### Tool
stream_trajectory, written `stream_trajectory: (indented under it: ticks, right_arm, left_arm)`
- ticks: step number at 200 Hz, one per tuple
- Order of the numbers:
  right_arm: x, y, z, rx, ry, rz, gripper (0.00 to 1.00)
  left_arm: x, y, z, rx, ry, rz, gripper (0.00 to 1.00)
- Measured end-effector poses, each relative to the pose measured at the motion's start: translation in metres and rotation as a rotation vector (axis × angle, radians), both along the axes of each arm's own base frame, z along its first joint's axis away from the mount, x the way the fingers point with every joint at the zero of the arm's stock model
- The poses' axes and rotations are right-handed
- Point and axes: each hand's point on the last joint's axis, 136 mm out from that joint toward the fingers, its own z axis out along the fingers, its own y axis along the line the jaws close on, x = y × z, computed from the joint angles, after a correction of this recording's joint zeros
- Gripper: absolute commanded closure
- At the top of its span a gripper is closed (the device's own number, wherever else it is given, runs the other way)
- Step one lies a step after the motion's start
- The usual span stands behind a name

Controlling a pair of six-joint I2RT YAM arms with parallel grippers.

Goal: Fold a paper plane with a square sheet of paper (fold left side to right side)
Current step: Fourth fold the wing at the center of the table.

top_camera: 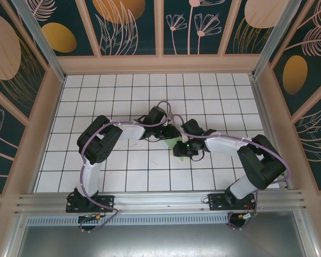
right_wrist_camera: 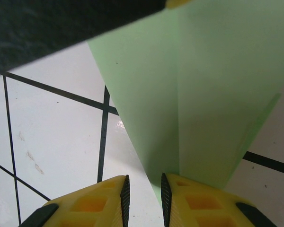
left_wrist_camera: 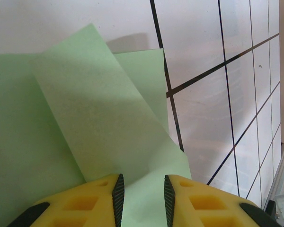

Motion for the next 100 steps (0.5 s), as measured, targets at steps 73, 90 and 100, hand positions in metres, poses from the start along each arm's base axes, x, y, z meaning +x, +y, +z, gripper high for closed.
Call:
stream_trajectory:
  ticks: [73,90,100]
  right_arm:
    - [-0.0011,-0.0014,-0.0018,-0.005,0.001,0.002,0.81]
    - [-0.004,-0.0042,-0.0053,-0.011,0.01,0.0,0.83]
    - [-0.0054,-0.006,-0.0076,-0.01,0.016,-0.002,0.83]
  left_arm:
    - [0.0002,0.0,0.0,0.003,0.0,0.001,0.67]
    - [0.0001,-0.0003,-0.0003,0.007,-0.001,0.002,0.67]
    - [0.0004,-0.0002,-0.0006,0.009,-0.002,0.002,0.67]
